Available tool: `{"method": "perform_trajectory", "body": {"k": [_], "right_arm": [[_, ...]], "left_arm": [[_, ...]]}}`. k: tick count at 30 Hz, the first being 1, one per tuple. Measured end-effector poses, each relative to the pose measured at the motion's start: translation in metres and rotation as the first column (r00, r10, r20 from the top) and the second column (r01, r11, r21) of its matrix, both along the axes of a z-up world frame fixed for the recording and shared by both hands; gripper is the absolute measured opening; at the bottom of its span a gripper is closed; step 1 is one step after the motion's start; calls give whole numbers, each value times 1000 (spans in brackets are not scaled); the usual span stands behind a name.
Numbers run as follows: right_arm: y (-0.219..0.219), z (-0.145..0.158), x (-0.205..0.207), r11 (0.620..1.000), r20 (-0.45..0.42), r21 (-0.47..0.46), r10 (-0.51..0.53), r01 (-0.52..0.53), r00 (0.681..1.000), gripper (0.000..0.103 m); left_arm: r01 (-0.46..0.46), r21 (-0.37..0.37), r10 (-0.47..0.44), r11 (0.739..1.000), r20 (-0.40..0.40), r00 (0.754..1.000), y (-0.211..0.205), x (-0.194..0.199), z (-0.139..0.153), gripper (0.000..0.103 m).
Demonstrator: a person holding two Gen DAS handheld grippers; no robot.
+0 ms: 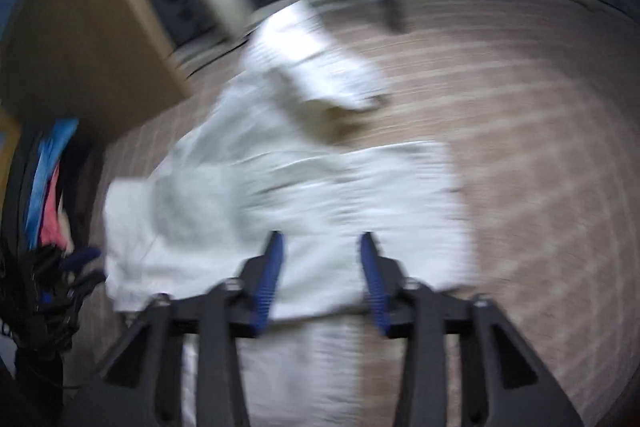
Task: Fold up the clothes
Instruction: 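Grasp the shirt edge with the right gripper, fold it over and release, then move the open right gripper to the folded shirt edge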
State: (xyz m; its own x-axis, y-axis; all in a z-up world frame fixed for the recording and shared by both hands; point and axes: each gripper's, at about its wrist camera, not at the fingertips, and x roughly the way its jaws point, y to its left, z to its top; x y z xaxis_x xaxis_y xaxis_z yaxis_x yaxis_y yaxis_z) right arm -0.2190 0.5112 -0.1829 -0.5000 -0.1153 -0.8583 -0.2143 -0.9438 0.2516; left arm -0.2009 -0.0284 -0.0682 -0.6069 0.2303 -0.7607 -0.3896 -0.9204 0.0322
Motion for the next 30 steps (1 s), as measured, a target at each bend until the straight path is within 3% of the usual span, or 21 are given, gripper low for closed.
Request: {"method": "perform_trajectory", "body": {"k": [3,5,11,14,20,23,26,30], "right_arm": [[33,-10,10,996,27,-2,-87,87,996,43],[44,-12,13,994,26,11,-112,112,993,43],[70,-31,15,991,33,-10,-131,131,991,47],[75,-50,7,993,56,-74,-88,92,995,49],[52,-37,4,999,-30,49,12,-10,999,52],[45,-34,6,995,-59,-22,98,-99,993,51],[40,-45,-3,987,-11,-11,163,-163,987,29],[33,-51,-6,975,3,18,220,-220,975,27]], "left_arm": [[88,-31,-85,996,96,992,20,-7,-30,26],[116,-108,-106,987,91,990,31,-5,-44,25],[45,-113,-39,993,54,998,30,-4,-10,25],[22,-128,-18,992,32,999,35,12,5,28],[-50,-200,63,979,63,996,53,23,-4,28],[-79,-211,96,974,69,993,60,28,-8,28],[-115,-229,136,967,79,988,65,26,-13,29],[-165,-215,186,963,83,979,67,24,-13,29]]}}
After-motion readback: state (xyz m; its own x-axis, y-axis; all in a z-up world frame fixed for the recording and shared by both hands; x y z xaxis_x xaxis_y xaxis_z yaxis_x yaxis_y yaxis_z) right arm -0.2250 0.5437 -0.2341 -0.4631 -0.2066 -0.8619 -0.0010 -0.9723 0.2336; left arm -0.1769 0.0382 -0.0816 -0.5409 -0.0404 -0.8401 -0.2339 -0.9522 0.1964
